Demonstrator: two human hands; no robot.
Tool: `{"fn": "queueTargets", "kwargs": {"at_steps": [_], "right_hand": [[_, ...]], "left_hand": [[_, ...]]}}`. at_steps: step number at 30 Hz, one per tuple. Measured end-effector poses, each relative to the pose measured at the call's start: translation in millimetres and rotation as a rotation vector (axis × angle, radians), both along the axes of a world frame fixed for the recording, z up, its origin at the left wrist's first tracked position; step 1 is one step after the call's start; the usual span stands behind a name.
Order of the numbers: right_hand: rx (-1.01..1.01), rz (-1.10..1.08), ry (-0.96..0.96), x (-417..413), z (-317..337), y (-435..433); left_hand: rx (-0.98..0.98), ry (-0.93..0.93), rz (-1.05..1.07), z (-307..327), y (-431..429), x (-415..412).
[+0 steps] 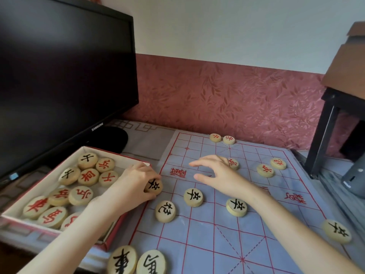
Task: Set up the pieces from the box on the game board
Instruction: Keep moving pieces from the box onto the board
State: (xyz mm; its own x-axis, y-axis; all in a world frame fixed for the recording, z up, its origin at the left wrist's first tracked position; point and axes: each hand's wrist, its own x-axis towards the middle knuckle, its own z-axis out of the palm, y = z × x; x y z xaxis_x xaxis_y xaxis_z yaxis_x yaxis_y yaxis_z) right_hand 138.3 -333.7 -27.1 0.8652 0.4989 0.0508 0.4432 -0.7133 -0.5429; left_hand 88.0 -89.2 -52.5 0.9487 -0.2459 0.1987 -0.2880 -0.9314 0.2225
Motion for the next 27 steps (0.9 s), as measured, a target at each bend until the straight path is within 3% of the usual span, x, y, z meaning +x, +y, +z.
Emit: {"fn": "queueTargets", "kwargs": {"at_steps": [5,11,16,20,27], "right_hand": [[0.009,0.01,0.021,-9,-1,2],[0.035,0.057,0.04,-19,3,19],[0.027,0.141,0.018,-23,10,55],[0.076,0.216,0.03,-27,12,92],[-0.043,0.312,0.023,-25,5,165]], "left_hand": [[0.037,-0.016,-0.012,-4,2,-1],[-0.129,-0.085,-0.057,0,13,-6],[-0.245,-0.185,0.064,19,39,-21],[-0.334,-0.09,0.239,27,71,-46],[-0.216,0.063,0.297,14,109,-80]]}}
